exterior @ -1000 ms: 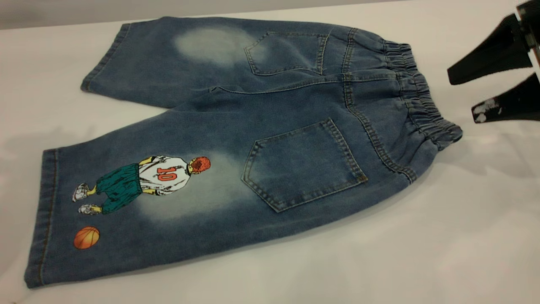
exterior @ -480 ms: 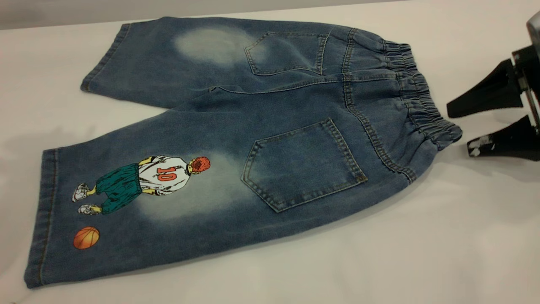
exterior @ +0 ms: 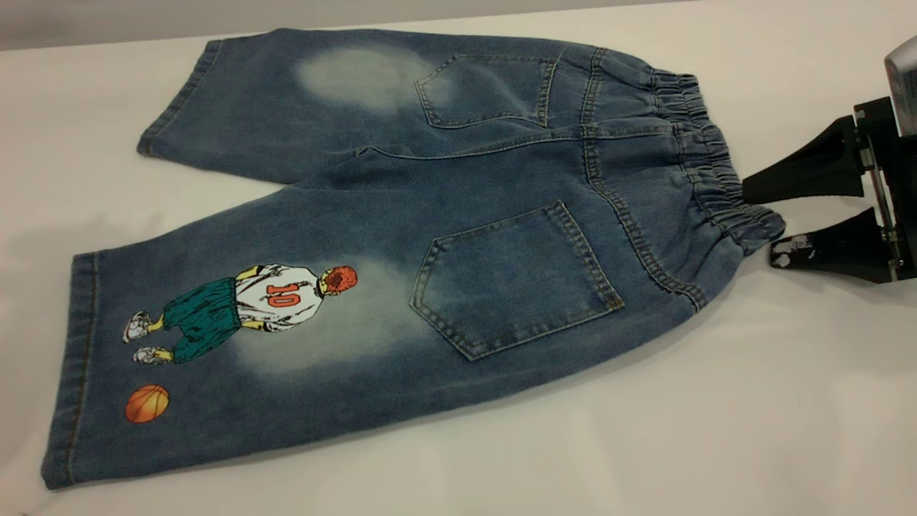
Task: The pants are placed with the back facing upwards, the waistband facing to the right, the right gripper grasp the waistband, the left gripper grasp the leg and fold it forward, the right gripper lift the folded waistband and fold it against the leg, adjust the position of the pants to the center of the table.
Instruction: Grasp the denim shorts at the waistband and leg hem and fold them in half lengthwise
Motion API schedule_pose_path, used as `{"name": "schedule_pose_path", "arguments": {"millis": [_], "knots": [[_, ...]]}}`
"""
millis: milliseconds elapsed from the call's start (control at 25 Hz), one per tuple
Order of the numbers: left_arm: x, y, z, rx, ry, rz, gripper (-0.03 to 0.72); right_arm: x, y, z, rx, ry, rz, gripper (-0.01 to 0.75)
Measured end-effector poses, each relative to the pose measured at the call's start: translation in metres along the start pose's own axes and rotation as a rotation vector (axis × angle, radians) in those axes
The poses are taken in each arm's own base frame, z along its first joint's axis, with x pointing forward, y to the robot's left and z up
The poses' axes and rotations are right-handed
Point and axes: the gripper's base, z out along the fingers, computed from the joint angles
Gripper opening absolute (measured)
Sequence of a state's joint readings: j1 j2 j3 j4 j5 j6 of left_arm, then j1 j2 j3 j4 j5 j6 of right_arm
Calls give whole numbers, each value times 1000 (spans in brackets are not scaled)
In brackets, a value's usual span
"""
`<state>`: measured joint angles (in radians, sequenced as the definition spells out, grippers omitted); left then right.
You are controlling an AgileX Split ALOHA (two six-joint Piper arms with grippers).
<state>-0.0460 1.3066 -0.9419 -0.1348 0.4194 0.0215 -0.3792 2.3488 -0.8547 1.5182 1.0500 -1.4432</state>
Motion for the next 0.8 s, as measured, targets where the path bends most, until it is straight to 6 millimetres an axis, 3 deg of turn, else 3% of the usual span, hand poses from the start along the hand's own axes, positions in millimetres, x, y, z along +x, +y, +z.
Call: {"name": "schedule_pose_path", "arguments": {"millis": [520, 800], "knots": [[0, 0, 0, 2, -2, -4, 411, 3, -9, 10, -89, -37, 47, 546], [0, 0, 0, 1, -5, -4, 411, 4, -10, 10, -87, -31, 48, 447]]}}
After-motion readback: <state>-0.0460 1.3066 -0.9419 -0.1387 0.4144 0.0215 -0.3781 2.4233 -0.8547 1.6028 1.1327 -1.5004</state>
